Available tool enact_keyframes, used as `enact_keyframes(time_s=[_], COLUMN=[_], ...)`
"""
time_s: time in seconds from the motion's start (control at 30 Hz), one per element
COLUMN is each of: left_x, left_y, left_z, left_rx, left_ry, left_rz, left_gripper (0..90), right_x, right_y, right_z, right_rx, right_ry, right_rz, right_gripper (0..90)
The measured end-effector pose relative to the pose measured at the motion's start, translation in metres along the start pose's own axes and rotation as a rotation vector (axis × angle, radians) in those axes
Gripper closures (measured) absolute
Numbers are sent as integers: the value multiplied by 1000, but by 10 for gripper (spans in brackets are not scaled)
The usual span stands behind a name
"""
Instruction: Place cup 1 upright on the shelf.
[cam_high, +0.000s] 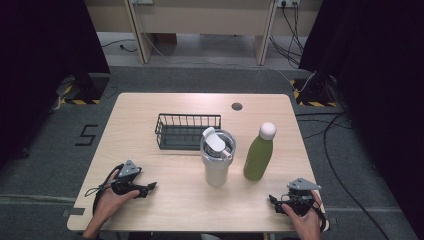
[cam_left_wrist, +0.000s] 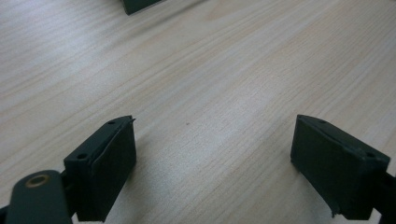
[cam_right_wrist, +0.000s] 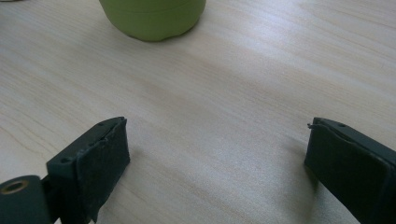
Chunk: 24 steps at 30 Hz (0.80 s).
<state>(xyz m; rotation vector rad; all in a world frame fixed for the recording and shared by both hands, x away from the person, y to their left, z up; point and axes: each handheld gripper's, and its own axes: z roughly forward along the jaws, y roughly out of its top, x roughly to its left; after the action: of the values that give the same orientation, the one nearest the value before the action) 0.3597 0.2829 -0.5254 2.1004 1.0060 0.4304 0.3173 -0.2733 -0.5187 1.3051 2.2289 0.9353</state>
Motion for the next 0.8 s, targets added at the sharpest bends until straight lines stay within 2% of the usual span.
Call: enact_keyframes(time_s=[0.3, 0.43, 0.57, 0.63, 0.8], left_x=[-1, -1, -4, -6, -11], left_y=[0, 0, 1, 2, 7], left_z=[0, -1, -2, -2, -5], left_rx=[-4, -15, -70, -80, -139], left_ry=[3, -11, -33, -36, -47], left_rz=[4, 7, -22, -22, -15], left_gripper=[145, 151, 150, 150, 150], right_x=[0, 0, 0, 0, 0], right_y=[0, 0, 0, 0, 0], right_z=[0, 0, 0, 0, 0], right_rx=[1, 0, 1, 0, 1], right_ry=[-3, -3, -4, -4, -5], right_rz=[4, 4, 5, 4, 6], right_gripper=[66, 66, 66, 65, 65])
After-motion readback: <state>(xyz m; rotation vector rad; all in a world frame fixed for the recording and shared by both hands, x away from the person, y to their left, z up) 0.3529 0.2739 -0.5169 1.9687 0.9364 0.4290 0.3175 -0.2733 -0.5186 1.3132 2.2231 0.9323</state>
